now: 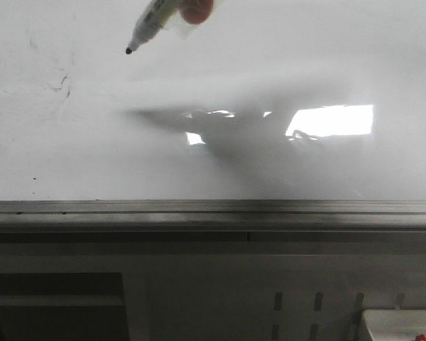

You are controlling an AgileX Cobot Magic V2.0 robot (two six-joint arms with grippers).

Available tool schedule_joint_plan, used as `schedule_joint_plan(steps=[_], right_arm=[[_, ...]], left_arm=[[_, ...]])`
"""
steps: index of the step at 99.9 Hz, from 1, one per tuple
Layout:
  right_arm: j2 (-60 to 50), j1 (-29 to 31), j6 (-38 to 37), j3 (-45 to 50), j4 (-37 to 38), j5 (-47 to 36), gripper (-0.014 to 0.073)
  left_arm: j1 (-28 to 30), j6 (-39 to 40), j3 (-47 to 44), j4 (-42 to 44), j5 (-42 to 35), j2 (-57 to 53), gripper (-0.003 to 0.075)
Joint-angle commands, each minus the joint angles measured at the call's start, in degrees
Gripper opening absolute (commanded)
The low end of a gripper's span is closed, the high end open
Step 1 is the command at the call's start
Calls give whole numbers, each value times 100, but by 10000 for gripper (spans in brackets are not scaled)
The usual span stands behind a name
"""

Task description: Write number 4 on whiteboard

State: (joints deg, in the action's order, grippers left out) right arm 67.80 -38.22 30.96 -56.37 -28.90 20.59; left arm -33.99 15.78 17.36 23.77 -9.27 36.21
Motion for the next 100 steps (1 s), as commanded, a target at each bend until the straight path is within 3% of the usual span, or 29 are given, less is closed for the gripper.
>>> schedule_joint_plan(steps=[1,26,56,100], right_arm=[[51,106,70,-362,83,-341,-64],[338,306,70,-773,143,-271,-64],[652,343,70,-712,119,253,-64],[458,482,60,-428,100,380,-64]], left_arm=[[7,61,154,-124,-318,-12,407],[7,61,154,-124,-318,-12,407],[7,61,154,-124,-318,-12,407],[7,61,154,-124,-318,-12,407]])
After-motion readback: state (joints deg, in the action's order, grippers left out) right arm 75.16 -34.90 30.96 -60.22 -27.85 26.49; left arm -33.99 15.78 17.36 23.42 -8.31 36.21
